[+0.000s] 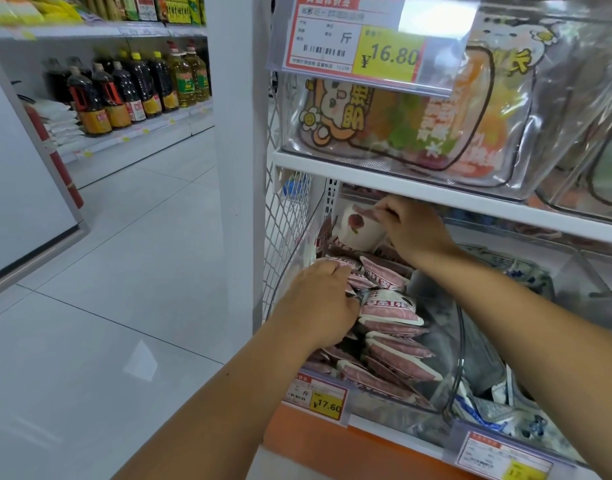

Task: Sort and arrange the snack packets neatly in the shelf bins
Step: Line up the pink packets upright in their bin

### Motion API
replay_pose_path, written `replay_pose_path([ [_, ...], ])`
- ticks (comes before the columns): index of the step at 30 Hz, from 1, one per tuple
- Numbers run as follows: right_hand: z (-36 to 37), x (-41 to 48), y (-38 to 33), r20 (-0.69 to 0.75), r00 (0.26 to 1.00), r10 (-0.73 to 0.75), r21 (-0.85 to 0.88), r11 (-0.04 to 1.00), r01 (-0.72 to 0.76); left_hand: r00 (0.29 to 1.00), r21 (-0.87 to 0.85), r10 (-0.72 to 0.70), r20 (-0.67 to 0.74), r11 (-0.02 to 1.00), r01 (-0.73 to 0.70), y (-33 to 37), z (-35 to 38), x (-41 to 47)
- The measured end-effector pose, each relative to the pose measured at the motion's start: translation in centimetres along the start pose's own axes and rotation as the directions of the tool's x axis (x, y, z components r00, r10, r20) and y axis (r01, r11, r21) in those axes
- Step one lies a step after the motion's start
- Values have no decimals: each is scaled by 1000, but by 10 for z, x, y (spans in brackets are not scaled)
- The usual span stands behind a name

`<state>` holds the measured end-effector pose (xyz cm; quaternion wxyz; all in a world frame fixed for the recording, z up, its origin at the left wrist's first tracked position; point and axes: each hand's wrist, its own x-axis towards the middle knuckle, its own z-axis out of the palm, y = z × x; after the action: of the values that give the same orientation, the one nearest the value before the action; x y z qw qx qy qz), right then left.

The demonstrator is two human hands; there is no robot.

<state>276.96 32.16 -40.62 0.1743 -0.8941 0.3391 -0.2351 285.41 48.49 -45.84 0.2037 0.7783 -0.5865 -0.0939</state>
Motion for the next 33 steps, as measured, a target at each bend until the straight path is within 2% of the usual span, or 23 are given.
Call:
replay_pose_path([
  [3, -11, -12, 1, -101, 995, 8, 62, 998, -2, 977, -170, -35, -212, 985, -1, 5, -5, -4],
  [6, -20, -27, -8, -84, 988, 128, 382, 920, -86, 929, -386, -113, -354, 922, -35, 13, -16, -9],
  [8, -22, -34, -12, -40, 980, 197, 554, 820, -143, 928, -536, -155, -338, 843, -54, 13, -21, -12],
  [11, -24, -46, -18, -9, 978, 208, 617, 771, -159, 956, -662, -151, -252, 747, -56, 13, -28, -23],
  [12, -24, -50, -18, 11, 978, 209, 597, 783, -174, 964, -682, -150, -220, 730, -43, 12, -30, -28],
  [14, -24, -60, -18, 7, 989, 147, 475, 870, -133, 965, -704, -176, -197, 710, -14, 13, -33, -37],
  [16, -26, -75, -19, 27, 995, -96, 290, 953, 84, 957, -731, -225, -185, 682, 18, 14, -35, -44],
  [17, -26, -82, -19, 105, 970, -220, 240, 952, 190, 950, -736, -253, -186, 676, 36, 13, -36, -46],
  [18, -27, -90, -21, 222, 935, -278, 192, 952, 237, 945, -742, -274, -180, 669, 53, 14, -37, -48],
  [19, -27, -97, -23, 326, 906, -272, 122, 962, 244, 946, -760, -277, -165, 648, 57, 14, -38, -51],
  [20, -27, -102, -25, 366, 896, -251, 30, 966, 258, 955, -794, -265, -131, 604, 59, 16, -40, -53],
  [22, -23, -105, -24, 293, 920, -260, -82, 952, 296, 975, -861, -219, -41, 504, 77, 20, -44, -57],
  [23, -20, -104, -24, 242, 928, -284, -86, 946, 312, 983, -857, -182, -24, 510, 73, 20, -45, -60],
  [24, -19, -104, -25, 213, 929, -303, -82, 942, 326, 989, -815, -142, -30, 576, 58, 21, -47, -64],
  [25, -21, -102, -25, 202, 933, -299, -55, 947, 315, 994, -716, -100, -41, 697, 40, 20, -48, -68],
  [27, -31, -97, -25, 228, 961, -155, 85, 987, 139, 999, -379, -10, -43, 925, -7, 16, -47, -79],
  [28, -37, -94, -26, 239, 968, -75, 162, 986, 37, 999, -198, 48, -24, 979, -52, 15, -45, -84],
  [29, -44, -91, -27, 229, 973, -36, 196, 981, -10, 994, -52, 105, 0, 993, -105, 13, -41, -87],
  [31, -51, -85, -33, 223, 974, -45, 177, 984, 5, 985, 142, 170, 37, 975, -174, 10, -34, -91],
  [33, -48, -83, -45, 272, 955, -119, 171, 983, 73, 984, 183, 176, 29, 967, -178, 7, -31, -91],
])
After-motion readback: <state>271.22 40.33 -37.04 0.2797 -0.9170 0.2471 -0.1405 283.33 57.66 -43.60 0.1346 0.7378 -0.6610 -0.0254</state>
